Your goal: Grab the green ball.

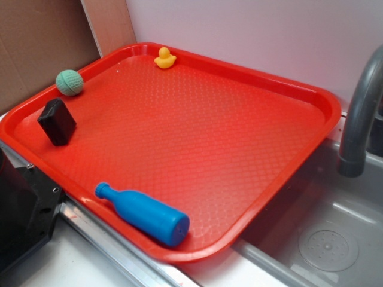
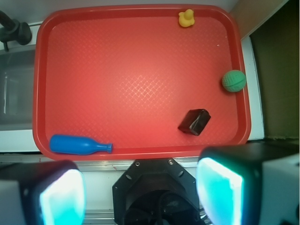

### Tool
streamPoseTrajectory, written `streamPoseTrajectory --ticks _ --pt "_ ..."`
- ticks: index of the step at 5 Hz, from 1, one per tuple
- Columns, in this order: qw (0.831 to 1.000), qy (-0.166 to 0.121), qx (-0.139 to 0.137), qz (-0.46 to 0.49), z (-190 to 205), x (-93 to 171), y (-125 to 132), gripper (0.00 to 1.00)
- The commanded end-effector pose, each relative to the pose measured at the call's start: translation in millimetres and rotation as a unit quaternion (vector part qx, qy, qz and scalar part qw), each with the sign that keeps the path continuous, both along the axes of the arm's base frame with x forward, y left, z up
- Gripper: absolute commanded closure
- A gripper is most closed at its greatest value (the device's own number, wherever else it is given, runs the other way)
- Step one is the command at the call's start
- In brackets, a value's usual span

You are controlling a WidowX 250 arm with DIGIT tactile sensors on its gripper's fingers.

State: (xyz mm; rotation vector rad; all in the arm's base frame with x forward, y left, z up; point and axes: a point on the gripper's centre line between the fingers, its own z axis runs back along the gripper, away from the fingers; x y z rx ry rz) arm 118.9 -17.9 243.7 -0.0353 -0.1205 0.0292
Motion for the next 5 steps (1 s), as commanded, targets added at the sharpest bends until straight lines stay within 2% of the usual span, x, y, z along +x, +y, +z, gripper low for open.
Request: streamPoseTrajectory --ticks 1,4,5 --pt "1.000 0.000 0.000 0.000 0.0 0.0 0.0 0.00" --pt "1.000 0.000 0.000 0.000 0.0 0.0 0.0 0.00" --pt "0.992 0.011 0.000 0.125 -25.1 29.3 39.1 0.00"
